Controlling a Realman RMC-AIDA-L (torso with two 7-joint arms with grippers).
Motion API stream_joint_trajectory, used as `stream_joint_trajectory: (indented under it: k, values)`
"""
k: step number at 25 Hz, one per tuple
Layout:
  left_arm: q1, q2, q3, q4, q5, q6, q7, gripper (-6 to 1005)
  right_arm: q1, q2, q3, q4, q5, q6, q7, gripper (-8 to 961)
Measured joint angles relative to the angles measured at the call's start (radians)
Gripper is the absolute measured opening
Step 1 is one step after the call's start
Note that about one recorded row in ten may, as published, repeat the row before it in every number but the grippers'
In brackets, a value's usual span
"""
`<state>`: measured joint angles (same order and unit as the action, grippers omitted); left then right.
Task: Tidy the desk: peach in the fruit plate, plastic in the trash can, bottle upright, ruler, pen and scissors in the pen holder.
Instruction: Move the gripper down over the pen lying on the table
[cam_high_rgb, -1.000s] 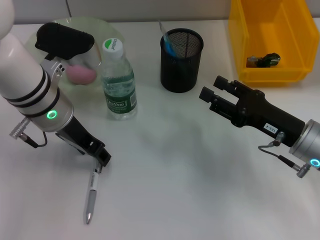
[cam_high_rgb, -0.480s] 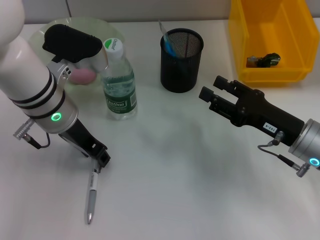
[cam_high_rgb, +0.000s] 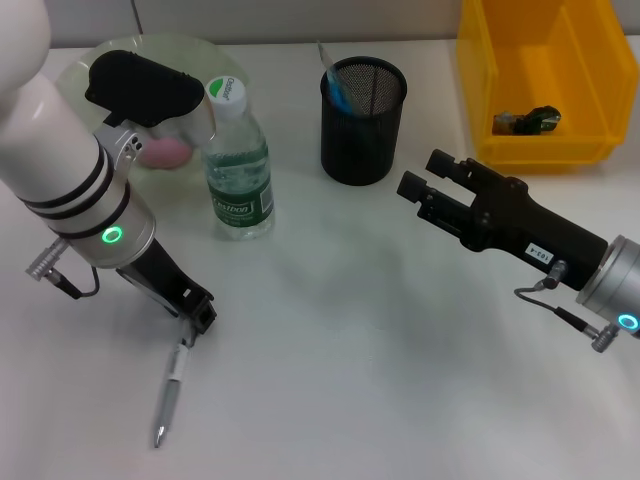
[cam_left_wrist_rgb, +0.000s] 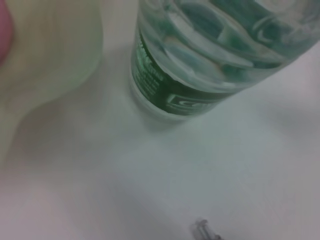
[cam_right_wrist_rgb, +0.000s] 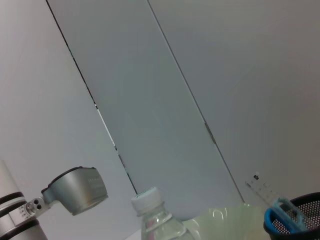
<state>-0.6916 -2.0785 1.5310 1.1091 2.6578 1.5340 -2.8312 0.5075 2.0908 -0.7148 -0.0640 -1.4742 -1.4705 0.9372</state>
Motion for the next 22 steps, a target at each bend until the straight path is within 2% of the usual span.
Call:
stream_joint_trajectory:
  k: [10,22]
  values:
    - [0.006,0.000,0.001,0.024,0.003,-0.001,0.000,238,0.002,0.000,0.000,0.001,0.000,0.001,0.000,690]
    - [0.002,0.000,0.011,0.021,0.004,0.004,0.004,162,0.002,0.000,0.009,0.003,0.000,0.001,0.000,691]
